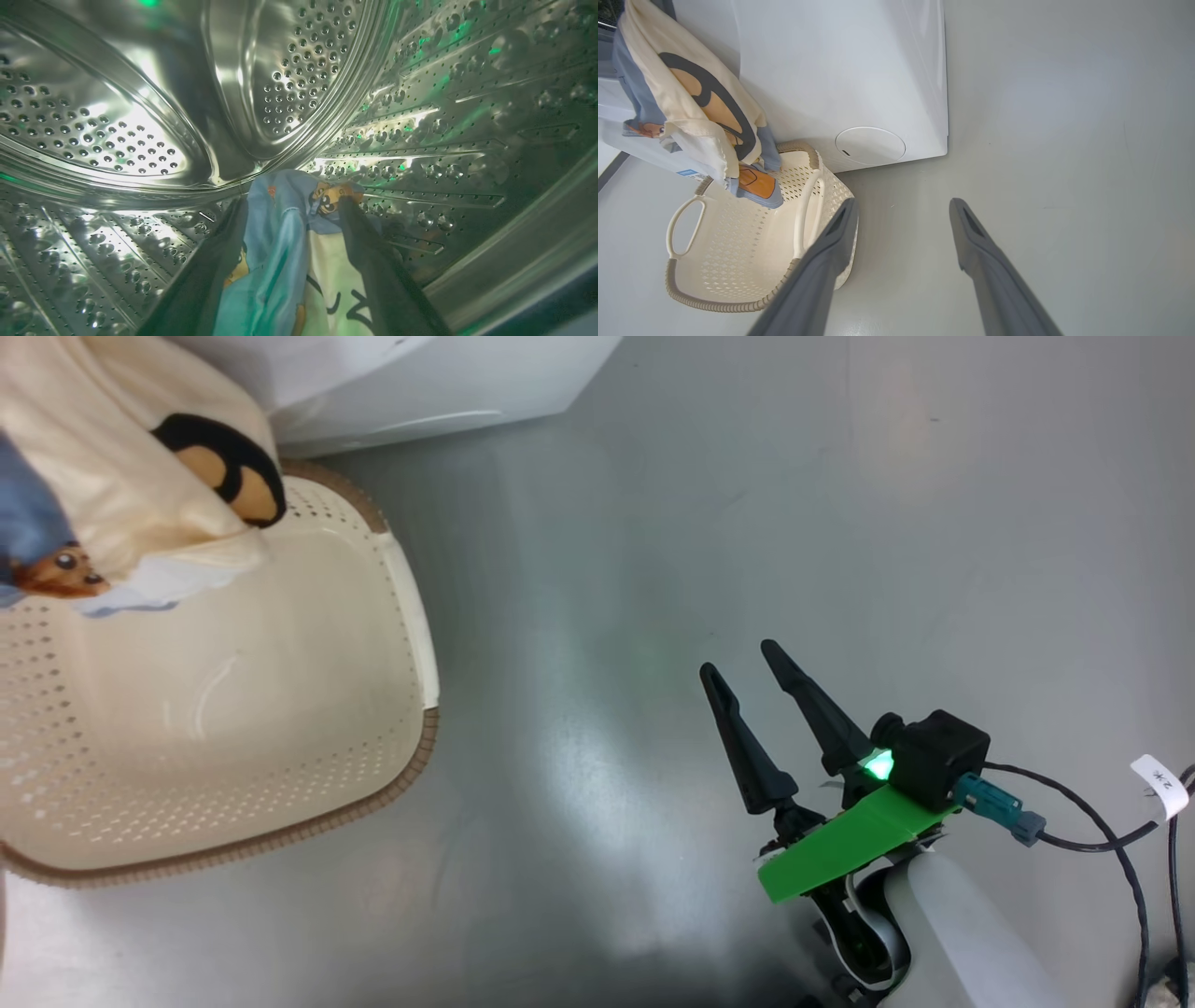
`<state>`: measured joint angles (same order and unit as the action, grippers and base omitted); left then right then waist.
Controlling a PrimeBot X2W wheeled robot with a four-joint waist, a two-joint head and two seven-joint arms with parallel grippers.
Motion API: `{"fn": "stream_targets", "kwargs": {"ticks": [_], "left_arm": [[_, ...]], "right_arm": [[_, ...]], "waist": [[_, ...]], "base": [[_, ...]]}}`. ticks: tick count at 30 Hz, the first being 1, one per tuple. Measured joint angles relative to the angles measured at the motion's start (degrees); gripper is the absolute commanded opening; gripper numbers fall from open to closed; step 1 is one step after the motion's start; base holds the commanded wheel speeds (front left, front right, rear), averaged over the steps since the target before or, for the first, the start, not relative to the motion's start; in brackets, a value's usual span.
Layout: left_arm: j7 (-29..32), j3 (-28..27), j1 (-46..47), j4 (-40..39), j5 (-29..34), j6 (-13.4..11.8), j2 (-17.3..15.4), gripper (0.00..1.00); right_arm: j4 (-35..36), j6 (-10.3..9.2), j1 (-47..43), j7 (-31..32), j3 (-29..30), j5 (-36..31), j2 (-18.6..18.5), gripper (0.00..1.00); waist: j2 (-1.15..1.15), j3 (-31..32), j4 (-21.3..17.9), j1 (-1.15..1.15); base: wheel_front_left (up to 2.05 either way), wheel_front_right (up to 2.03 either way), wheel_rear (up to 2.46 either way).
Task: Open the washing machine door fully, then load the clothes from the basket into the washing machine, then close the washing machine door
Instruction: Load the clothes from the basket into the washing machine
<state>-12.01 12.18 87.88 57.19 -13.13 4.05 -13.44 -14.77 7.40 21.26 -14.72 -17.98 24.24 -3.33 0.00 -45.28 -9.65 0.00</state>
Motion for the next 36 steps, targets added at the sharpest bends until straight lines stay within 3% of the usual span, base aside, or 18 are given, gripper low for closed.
{"fn": "stream_targets", "kwargs": {"ticks": [9, 24, 36], "left_arm": [[-2.6, -1.0, -7.1, -7.5, -1.9, 0.0, 0.4, 1.0], [-2.7, -7.9, -31.9, -39.3, -2.4, -3.0, 1.4, 1.0], [-2.7, -14.7, -50.1, -53.9, -1.1, -3.5, 5.3, 1.0]], "right_arm": [[0.2, 0.0, 0.1, 0.0, 1.2, -1.0, 0.0, 1.0], [0.1, 0.0, 0.1, 0.0, 1.9, -1.4, -0.1, 1.0], [-0.2, 0.0, 0.1, 0.0, 1.9, -1.7, -0.2, 1.0]], "waist": [[0.0, 1.0, 2.3, 0.0], [0.0, 2.8, 5.0, 0.0], [0.0, 2.9, 5.7, 0.0]], "base": [[0.0, 0.0, 0.0], [0.0, 0.0, 0.0], [0.0, 0.0, 0.0]]}}
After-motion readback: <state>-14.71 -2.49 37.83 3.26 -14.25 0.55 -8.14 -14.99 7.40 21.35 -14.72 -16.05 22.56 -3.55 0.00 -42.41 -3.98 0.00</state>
